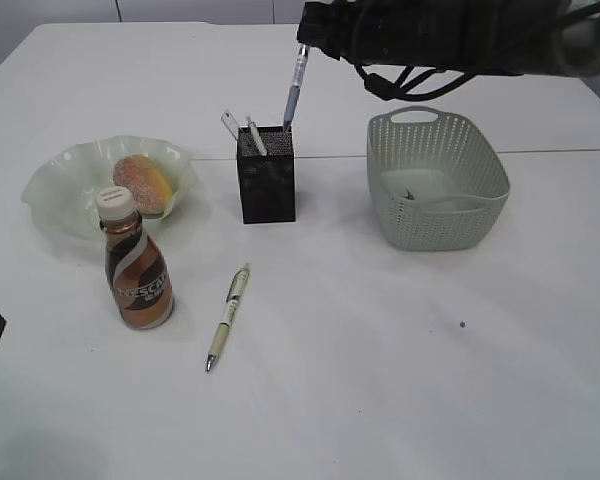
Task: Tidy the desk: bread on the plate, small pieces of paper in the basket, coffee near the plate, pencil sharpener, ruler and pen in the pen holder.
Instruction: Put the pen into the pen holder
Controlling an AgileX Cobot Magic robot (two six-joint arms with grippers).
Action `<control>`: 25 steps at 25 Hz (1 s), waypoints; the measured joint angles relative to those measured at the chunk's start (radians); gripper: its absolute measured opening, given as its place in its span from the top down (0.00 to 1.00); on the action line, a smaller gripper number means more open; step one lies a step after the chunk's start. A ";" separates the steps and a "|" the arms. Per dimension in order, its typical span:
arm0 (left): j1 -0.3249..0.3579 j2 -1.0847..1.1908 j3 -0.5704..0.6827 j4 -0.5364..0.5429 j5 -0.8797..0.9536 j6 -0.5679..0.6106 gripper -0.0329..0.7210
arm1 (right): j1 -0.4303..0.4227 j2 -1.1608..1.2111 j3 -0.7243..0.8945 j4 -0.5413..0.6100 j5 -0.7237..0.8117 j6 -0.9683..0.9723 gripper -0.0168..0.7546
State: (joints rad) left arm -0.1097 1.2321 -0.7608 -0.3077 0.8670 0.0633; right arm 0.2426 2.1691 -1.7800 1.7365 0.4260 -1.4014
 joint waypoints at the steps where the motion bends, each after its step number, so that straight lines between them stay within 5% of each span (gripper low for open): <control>1: 0.000 0.000 0.000 0.000 0.000 0.000 0.33 | 0.000 0.012 -0.013 0.024 0.000 -0.034 0.83; 25: 0.000 0.000 0.000 0.002 -0.006 0.000 0.33 | -0.004 0.231 -0.208 0.056 0.081 -0.225 0.83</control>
State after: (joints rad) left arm -0.1097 1.2321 -0.7608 -0.3057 0.8613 0.0633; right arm 0.2387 2.3997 -1.9884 1.7925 0.5071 -1.6261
